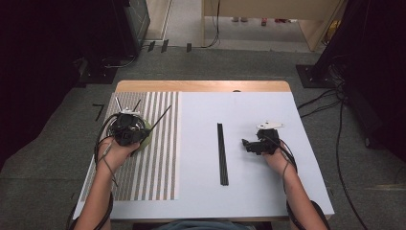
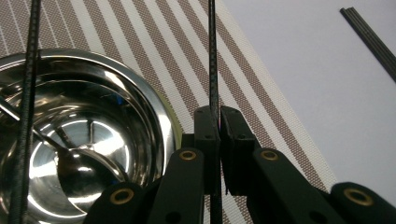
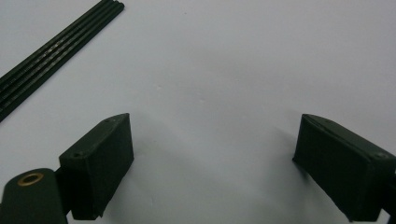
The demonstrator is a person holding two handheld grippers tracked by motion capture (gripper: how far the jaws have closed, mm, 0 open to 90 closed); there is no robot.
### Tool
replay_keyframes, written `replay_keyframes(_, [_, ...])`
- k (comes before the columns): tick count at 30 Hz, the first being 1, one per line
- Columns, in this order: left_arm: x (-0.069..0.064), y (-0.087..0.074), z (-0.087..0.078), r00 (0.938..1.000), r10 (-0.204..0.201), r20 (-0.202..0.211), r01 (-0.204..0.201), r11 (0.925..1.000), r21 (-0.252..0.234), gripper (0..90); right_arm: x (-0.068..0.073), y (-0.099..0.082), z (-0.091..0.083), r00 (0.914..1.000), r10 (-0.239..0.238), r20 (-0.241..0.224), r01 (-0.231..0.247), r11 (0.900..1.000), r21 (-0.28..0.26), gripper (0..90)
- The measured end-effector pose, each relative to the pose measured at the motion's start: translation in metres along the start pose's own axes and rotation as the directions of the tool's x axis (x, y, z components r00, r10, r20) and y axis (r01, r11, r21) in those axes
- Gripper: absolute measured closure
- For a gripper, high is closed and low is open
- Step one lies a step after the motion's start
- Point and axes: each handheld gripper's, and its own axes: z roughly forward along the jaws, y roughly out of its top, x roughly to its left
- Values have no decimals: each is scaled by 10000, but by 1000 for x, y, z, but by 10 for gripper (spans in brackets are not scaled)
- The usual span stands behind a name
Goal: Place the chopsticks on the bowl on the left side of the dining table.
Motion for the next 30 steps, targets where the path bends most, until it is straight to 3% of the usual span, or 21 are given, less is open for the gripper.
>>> replay_keyframes(20, [19,-5,-7,9988,-181,-462,173,9997,-188,874,0,0,0,10000,-5,1,5,10000,-2,112])
replay_keyframes(22, [22,-6,-7,9969,-200,-758,191,9997,-122,873,0,0,0,10000,-4,1,4,10000,-2,111])
replay_keyframes(30, [31,-9,-8,9934,-248,-1118,229,9996,-183,873,0,0,0,10000,-1,3,1,10000,-3,112])
